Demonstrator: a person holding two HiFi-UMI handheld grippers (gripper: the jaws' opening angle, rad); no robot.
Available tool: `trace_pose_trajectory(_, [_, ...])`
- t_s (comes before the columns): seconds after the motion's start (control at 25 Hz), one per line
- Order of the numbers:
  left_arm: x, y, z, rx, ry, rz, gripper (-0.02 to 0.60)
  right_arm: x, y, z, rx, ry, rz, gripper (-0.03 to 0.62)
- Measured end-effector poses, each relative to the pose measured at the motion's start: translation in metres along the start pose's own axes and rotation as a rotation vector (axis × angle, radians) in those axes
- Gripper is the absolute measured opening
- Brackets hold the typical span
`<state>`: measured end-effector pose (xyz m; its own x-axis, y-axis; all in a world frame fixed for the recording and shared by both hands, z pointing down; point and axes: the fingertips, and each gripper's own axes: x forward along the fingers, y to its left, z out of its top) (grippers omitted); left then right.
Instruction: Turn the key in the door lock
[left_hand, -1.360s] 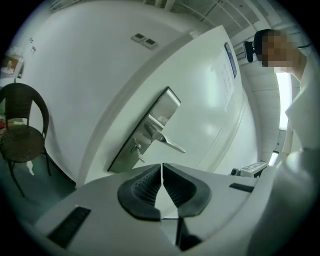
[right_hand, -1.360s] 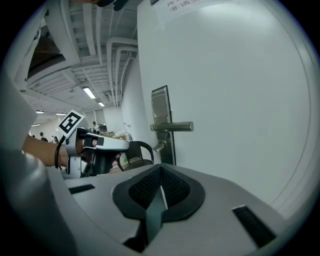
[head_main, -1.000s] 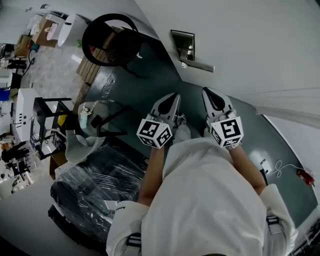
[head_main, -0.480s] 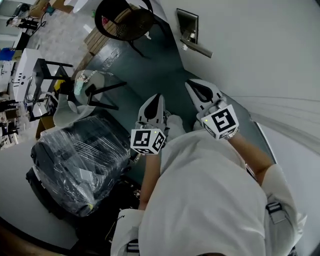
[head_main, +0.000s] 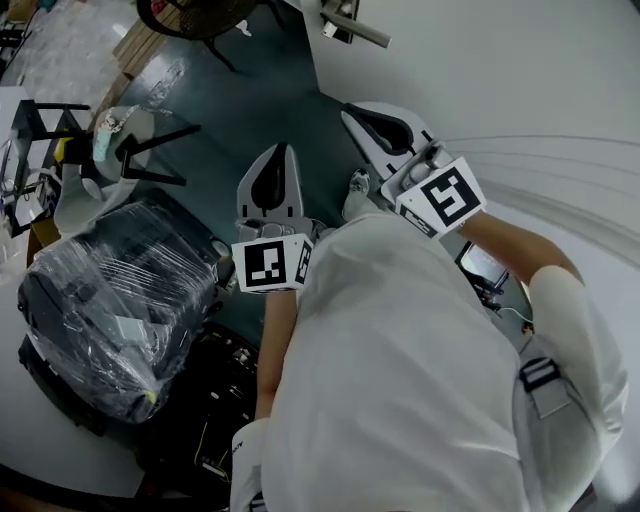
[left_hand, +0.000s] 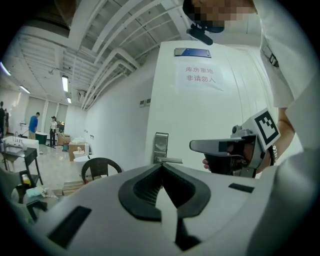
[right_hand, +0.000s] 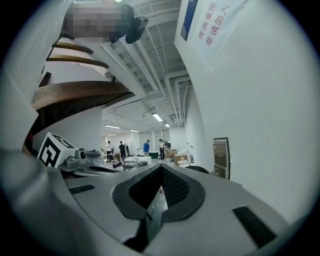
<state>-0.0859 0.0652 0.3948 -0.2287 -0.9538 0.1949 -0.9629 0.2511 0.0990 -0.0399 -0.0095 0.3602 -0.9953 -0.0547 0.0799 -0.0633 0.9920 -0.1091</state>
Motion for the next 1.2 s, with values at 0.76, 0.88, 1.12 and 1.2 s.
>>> trace_pose_trajectory(0.76, [-0.14, -0.021, -0.04, 0.002, 0.028, 0.005, 0.009, -0.084, 0.108, -0.008, -0.04, 0.031, -0.046, -0.008])
trace_pose_trajectory(0.88, [-0.143, -0.022, -0.036, -0.01, 0.012, 0.069, 0.008, -0.098, 0.112, -0.001, -0.047, 0.004, -0.053, -0.008])
trace_pose_trajectory(1.12, [-0.145, -0.037, -0.022, -0.028, -0.058, 0.233, 0.009, -0.116, 0.1, 0.003, -0.042, -0.026, 0.008, -0.008])
trace_pose_trajectory(1.2, [-0.139, -0.048, -0.023, -0.058, -0.074, 0.284, 0.009, -0.123, 0.087, 0.005, -0.02, -0.024, 0.019, -0.008])
